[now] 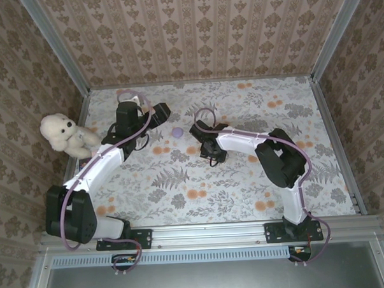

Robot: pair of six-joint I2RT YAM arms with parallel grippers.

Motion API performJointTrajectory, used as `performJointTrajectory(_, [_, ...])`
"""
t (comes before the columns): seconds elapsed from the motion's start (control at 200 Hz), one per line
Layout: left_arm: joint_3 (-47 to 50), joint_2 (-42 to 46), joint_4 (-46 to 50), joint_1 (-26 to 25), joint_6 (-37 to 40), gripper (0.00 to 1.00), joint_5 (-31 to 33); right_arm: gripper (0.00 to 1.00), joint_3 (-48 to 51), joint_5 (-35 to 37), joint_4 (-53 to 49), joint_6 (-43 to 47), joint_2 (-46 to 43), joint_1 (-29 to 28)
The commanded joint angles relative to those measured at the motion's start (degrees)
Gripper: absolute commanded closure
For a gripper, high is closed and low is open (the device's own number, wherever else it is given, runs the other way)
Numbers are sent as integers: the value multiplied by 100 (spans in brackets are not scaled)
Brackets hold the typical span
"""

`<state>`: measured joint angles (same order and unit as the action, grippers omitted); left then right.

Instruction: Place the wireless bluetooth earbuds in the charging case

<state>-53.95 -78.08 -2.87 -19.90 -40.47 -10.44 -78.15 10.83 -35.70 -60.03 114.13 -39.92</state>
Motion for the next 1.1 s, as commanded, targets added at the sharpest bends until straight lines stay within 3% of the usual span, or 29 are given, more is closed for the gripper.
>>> performJointTrajectory(0.0, [298,-175,-561,-27,284,1,-563,61,336,-214,463,-108,-580,109])
performJointTrajectory(0.135, [833,-349,-1748,-57,258,3,-1242,61,584,-454,937,-309,-1045,384])
performJointTrajectory(0.295, [1337,-613,-2854,-225,189,5,-1619,61,693,-813,1359,-580,-1409,751])
performJointTrajectory(0.46, [1494,-1110,-3865,-563,125,15,-1937,60,543,-1141,1576,-834,-1504,1014])
performJointTrajectory(0.66, [1502,-2000,-5396,-940,-488,30,-2030,60,519,-1530,1995,-1403,-1490,1212])
performJointTrajectory(0.875, [1535,-2886,-7041,-1085,-1217,35,-1832,60,477,-1780,2314,-1909,-1375,1276])
performJointTrajectory(1.095, [1409,-3047,-7069,-1269,-1174,35,-1646,60,406,-1815,2412,-2104,-1279,1279])
